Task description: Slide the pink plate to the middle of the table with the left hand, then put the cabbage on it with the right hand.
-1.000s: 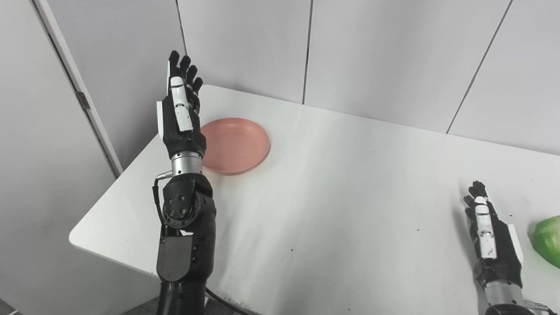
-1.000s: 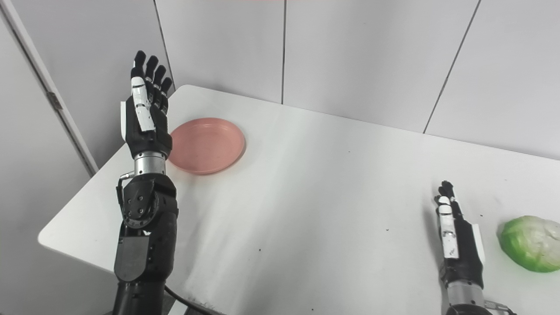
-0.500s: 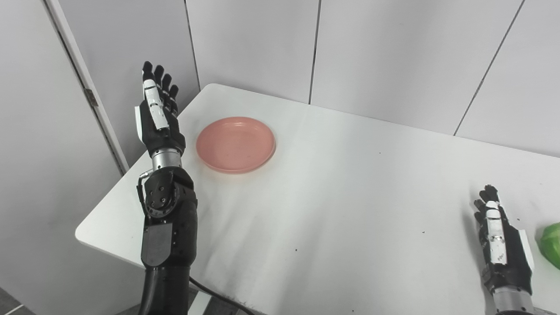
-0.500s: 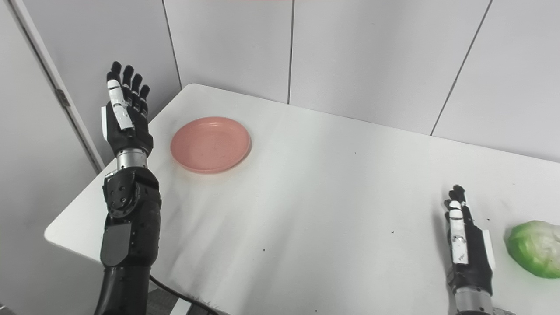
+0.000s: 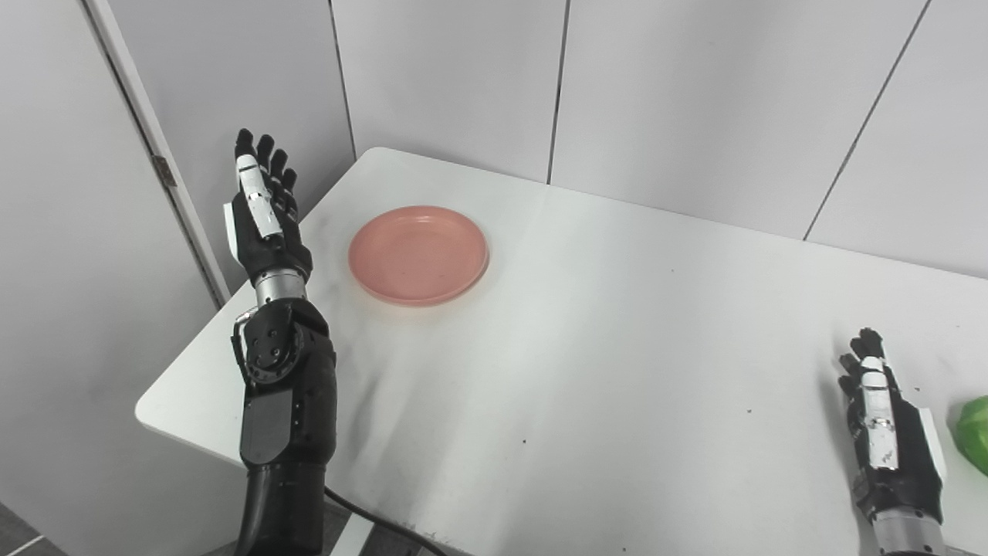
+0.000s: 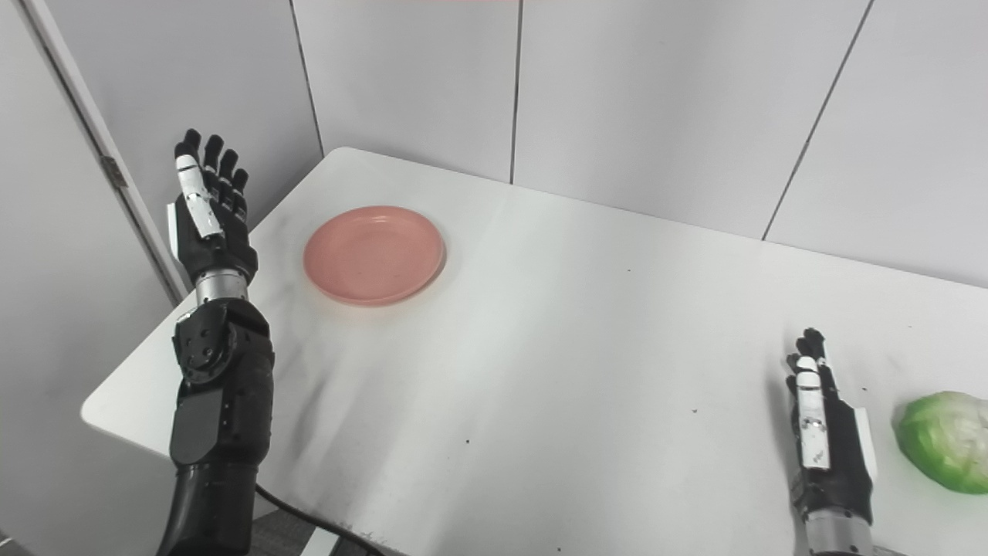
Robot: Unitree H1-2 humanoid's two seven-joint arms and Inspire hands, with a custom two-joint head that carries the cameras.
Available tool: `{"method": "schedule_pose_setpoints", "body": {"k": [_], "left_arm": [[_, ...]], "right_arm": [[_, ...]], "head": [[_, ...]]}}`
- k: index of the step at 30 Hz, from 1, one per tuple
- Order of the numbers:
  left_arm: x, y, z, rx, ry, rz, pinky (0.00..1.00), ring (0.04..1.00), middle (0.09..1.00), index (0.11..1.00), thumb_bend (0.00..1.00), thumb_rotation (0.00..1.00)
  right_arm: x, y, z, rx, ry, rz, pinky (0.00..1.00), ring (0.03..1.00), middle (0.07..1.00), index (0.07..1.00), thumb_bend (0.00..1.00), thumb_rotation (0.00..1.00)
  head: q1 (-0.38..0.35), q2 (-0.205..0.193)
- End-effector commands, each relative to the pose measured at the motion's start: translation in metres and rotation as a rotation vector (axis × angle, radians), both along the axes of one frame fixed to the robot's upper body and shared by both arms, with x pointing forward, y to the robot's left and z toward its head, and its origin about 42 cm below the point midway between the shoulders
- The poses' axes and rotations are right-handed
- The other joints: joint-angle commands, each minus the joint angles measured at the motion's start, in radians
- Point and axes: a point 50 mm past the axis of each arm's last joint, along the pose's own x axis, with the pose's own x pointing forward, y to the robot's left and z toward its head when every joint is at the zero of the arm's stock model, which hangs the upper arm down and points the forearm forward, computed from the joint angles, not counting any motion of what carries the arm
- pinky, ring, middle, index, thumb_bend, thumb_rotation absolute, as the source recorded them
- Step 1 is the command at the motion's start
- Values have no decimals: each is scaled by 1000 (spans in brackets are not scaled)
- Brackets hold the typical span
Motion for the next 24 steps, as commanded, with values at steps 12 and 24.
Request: {"method": "schedule_pose_setpoints", "body": {"k": [12, 24], "left_arm": [[17, 14, 0, 6, -11, 14, 1000, 966, 969, 970, 431, 1000], [28, 17, -23, -16, 67, -7, 1000, 975, 969, 966, 439, 1000]], "right_arm": [[-4, -4, -2, -8, -1, -7, 1000, 972, 975, 969, 78, 1000], [-4, -3, -1, -5, 0, -5, 1000, 971, 973, 969, 82, 1000]], "head": [[4, 3], [1, 5]]}}
